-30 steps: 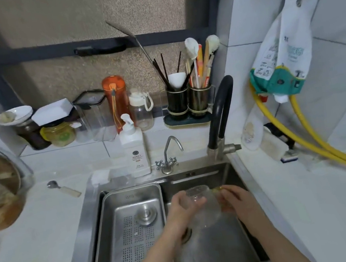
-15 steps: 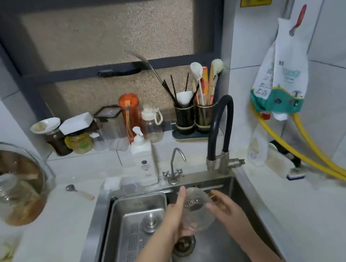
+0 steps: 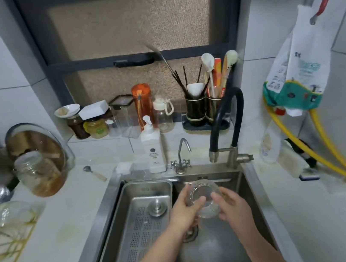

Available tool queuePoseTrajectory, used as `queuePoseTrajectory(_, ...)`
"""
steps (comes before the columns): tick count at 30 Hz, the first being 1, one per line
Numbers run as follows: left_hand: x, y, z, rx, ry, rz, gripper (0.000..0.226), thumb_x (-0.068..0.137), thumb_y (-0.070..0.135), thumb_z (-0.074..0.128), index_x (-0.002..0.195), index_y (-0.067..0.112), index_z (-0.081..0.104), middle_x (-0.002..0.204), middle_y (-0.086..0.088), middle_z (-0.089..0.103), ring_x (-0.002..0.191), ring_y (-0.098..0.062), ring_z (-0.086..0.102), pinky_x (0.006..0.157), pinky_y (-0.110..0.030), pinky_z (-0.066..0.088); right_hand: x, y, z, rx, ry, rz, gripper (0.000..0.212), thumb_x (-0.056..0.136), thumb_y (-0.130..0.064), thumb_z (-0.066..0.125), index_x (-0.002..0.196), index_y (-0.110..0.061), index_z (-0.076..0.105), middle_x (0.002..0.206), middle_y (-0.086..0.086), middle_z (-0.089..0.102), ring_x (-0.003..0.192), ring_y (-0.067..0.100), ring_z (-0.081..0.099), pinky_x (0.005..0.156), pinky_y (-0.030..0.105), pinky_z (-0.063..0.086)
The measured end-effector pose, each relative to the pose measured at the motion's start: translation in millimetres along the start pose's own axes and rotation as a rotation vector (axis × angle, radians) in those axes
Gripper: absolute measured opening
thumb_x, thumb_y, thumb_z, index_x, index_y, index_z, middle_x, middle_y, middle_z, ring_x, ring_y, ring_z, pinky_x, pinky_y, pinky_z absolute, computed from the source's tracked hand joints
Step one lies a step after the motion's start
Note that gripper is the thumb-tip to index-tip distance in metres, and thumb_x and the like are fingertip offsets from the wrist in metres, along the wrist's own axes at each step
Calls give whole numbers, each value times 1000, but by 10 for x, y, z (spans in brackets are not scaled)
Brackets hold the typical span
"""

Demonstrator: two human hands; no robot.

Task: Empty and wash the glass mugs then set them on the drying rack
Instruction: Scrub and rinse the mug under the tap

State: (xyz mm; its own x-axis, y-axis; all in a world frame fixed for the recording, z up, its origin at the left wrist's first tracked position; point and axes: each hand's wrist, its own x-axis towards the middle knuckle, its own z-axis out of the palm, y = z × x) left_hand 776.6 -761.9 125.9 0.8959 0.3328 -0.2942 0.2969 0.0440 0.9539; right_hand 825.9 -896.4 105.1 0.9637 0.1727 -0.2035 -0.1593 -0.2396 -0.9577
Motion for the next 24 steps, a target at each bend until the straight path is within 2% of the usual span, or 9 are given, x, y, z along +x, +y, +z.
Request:
queuePoseTrajectory(4,-28,-105,30,-11,65,62,62,84,21,69,139,23,39,122,-9,59,107,-30,62,91,-39,50,18,93,-25,-204,1,-48,66,67,-74,58,122,-37,60,111,-4,68,101,13,63,96,40,50)
queuePoseTrajectory(6,-25,-140,24,-2,70,58,60,84,22,69,136,28,40,125,-6,57,105,-27,62,91,-39,51,-8,46,-50,-311,28,-64,55,74,-67,60,119,-36,63,127,4,52,117,19,50,104,39,41)
queuePoseTrajectory(9,-5,-196,-25,54,73,87,65,83,23,70,139,29,37,136,-2,51,121,-23,53,102,-49,45,16,37,-98,-393,-21,-169,38,83,-45,66,113,-21,66,151,2,28,130,17,35,107,33,30)
queuePoseTrajectory(11,-3,-226,-45,74,66,81,69,81,30,71,140,32,36,138,1,50,124,-22,51,103,-51,44,23,52,-110,-333,-125,-223,36,86,-36,65,117,-16,61,148,-2,36,122,11,46,100,27,35)
queuePoseTrajectory(15,-11,-279,-28,88,155,83,71,81,33,71,142,24,35,141,1,46,127,-17,47,108,-43,40,-59,115,-93,-216,-246,-195,56,90,-33,59,142,-32,36,127,-16,47,116,7,50,100,25,37)
queuePoseTrajectory(17,-10,-289,-53,90,191,68,70,81,31,72,140,20,38,137,0,49,124,-15,48,107,-39,41,-87,183,-36,-200,-255,-201,56,91,-32,58,142,-36,34,135,-14,47,122,9,50,106,32,39)
queuePoseTrajectory(19,-22,-272,-135,79,212,51,67,79,29,74,136,18,40,129,4,49,119,-15,49,101,-41,46,-114,182,62,-167,-272,-220,55,92,-27,58,137,-43,31,134,-16,48,113,4,55,103,34,44)
queuePoseTrajectory(22,-101,-234,-390,47,242,122,61,76,24,77,128,20,46,124,5,52,120,-17,51,103,-42,45,-142,34,317,-86,-350,-236,57,93,-18,57,137,-42,30,126,-28,44,109,-6,51,99,26,44)
queuePoseTrajectory(24,-197,-192,-664,13,273,182,64,71,24,80,128,21,50,126,2,56,117,-17,55,102,-41,46,-184,-105,569,-27,-410,-250,56,92,-13,57,133,-44,33,126,-26,43,110,-4,52,95,22,46)
